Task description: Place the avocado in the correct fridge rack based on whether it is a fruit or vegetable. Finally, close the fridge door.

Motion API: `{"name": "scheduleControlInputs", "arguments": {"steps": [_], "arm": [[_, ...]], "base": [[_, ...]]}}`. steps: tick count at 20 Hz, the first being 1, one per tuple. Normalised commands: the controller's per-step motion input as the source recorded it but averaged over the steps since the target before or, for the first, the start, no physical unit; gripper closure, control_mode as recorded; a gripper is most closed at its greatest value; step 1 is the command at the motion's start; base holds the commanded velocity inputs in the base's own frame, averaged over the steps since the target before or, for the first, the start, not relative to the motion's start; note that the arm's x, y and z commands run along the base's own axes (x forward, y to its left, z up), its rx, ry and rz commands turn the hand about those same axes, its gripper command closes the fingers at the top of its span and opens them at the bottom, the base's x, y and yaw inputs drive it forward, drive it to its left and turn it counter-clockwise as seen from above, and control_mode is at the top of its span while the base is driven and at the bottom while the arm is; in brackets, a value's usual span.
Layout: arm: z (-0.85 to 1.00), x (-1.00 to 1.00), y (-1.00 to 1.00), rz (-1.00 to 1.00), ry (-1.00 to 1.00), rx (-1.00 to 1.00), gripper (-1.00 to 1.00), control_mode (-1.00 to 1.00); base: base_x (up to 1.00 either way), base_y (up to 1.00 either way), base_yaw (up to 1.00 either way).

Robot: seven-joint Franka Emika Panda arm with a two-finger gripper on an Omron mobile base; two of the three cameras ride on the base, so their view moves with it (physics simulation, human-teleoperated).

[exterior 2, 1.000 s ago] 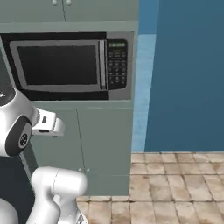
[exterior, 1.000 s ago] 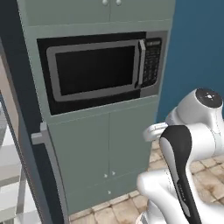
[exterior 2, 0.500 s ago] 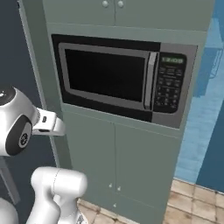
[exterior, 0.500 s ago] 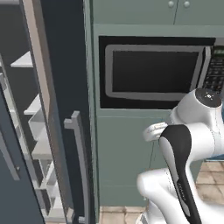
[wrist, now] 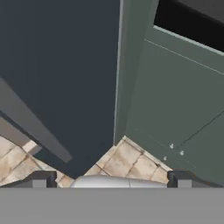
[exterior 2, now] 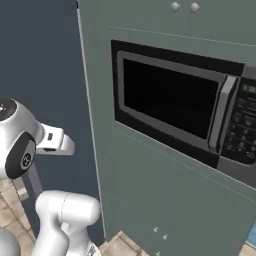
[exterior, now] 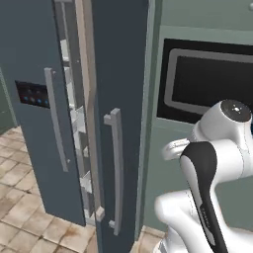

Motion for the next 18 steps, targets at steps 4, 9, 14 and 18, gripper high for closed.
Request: {"name": "scheduleControlInputs", "arguments": {"steps": [4, 9, 14, 18], "arm": [[0.00, 0.00, 0.00, 0.00, 0.00, 0.00, -1.00, 1.00], [0.00, 0.00, 0.00, 0.00, 0.00, 0.00, -1.00, 1.00], [0.00, 0.00, 0.00, 0.00, 0.00, 0.00, -1.00, 1.00], [0.00, 0.00, 0.00, 0.00, 0.00, 0.00, -1.00, 1.00]], "base": [[0.58, -0.30, 0.51], [0.36, -0.09, 0.45], [0.33, 0.00, 0.34], [0.27, -0.01, 0.07]]}}
